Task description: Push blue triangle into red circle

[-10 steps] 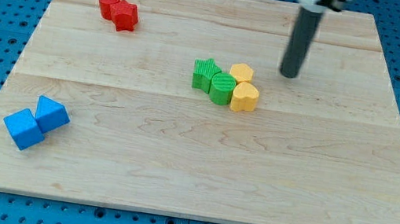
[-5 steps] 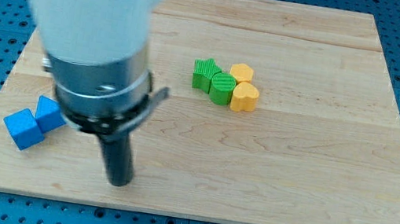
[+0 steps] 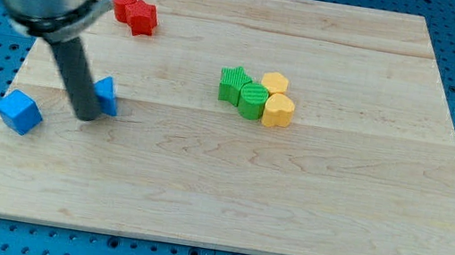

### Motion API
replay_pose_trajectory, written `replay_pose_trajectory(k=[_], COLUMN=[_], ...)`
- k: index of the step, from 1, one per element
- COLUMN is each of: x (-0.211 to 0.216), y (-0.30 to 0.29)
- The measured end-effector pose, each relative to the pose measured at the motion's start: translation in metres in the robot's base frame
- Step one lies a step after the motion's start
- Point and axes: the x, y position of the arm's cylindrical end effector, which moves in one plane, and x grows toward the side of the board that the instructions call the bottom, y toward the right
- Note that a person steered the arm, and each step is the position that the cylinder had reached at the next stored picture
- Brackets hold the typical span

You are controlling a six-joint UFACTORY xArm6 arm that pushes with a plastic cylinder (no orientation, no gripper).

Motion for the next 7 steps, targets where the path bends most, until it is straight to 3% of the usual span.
replay_pose_trajectory(k=[1, 2, 3, 4, 5, 7], x=[-0.046, -0.137, -0.092, -0.097, -0.126, -0.149], y=[0.008, -0.062, -0.025, -0.090, -0.110, -0.044])
